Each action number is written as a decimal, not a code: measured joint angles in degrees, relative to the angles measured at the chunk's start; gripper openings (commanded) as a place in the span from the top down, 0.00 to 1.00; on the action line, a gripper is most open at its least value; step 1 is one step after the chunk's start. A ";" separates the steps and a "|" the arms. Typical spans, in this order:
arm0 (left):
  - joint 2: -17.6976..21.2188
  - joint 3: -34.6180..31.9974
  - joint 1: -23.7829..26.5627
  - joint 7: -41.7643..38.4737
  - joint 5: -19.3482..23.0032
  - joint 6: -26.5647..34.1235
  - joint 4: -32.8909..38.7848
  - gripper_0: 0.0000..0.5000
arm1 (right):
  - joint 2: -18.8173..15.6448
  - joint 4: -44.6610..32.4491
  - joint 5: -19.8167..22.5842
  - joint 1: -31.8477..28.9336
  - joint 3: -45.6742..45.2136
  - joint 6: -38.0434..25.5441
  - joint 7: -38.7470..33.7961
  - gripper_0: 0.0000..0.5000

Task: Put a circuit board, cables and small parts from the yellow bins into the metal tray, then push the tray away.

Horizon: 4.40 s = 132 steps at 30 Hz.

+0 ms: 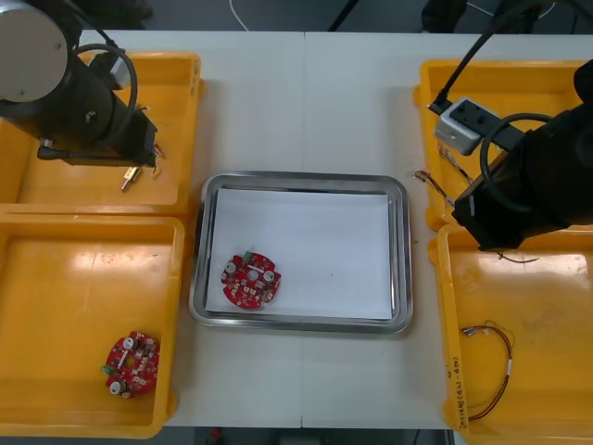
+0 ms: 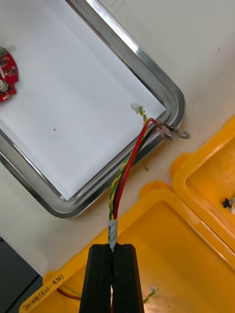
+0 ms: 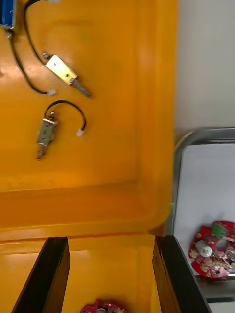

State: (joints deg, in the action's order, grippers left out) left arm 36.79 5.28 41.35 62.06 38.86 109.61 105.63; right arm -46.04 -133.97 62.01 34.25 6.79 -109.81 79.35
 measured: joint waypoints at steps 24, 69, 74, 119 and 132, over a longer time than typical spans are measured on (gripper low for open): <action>0.06 -1.08 11.05 0.40 -5.41 -12.09 -30.14 0.00 | 7.18 0.86 -12.66 10.31 25.30 -0.02 7.01 1.00; -2.18 -0.10 17.79 12.99 -9.70 -44.33 -63.49 0.00 | 15.78 21.25 -22.20 10.97 40.35 10.87 15.94 1.00; -2.39 2.37 17.79 12.99 -9.63 -46.88 -65.51 0.00 | 15.99 23.97 -22.21 10.98 42.16 12.68 15.94 1.00; -1.96 -1.96 17.81 13.00 -10.21 -25.03 -51.11 1.00 | 18.72 22.36 -25.04 10.96 36.39 2.64 15.31 0.00; -1.92 -3.01 12.24 12.99 -10.99 -9.33 -28.18 1.00 | 21.48 12.58 -27.13 9.32 17.33 -0.01 14.66 0.00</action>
State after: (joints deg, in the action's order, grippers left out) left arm 34.87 2.27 53.59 75.05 27.87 100.28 77.45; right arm -24.56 -121.38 34.88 43.57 24.12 -109.83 94.01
